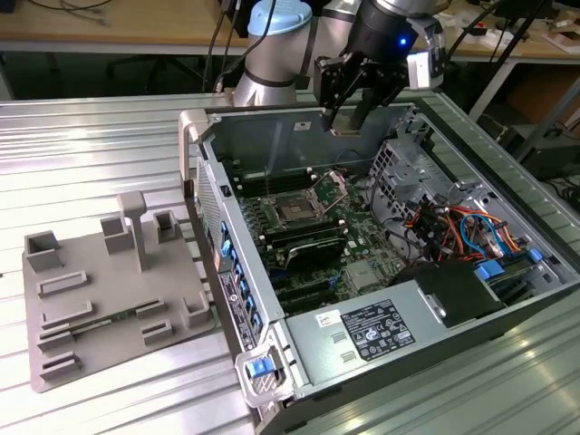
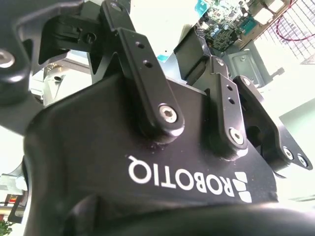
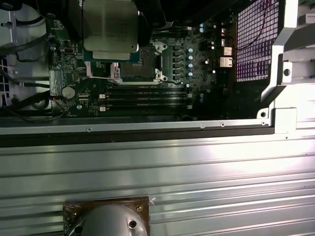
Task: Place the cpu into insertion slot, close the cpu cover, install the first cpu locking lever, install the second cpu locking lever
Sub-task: 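Place the cpu into insertion slot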
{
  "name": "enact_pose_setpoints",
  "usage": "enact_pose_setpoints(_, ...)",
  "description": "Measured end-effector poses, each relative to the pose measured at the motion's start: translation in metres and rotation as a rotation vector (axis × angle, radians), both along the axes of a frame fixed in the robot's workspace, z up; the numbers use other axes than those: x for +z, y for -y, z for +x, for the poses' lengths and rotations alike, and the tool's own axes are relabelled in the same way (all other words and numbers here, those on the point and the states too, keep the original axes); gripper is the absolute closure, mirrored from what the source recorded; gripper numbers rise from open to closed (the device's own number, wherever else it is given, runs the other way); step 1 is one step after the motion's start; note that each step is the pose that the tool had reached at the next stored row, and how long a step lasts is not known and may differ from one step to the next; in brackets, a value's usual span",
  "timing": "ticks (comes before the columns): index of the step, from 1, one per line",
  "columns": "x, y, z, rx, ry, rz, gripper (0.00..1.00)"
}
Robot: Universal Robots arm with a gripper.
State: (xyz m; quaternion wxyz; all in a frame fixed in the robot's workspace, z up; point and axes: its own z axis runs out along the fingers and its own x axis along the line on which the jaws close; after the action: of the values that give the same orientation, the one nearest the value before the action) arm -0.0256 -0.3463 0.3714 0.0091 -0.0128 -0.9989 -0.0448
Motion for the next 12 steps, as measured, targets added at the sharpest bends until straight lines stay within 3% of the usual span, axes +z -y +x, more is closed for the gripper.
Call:
enact_pose_setpoints(3,-0.0051,0.0000,0.0000,0.000,0.0000,0.0000,0.45)
enact_pose_setpoints(7,-0.0058,0.0000,0.0000,0.000,0.0000,-0.0001,0.45)
enact_pose_setpoints(9,-0.0192,0.0000,0.0000,0.000,0.0000,0.0000,0.45)
enact_pose_setpoints(12,-0.0196,0.0000,0.0000,0.000,0.0000,0.0000,0.45)
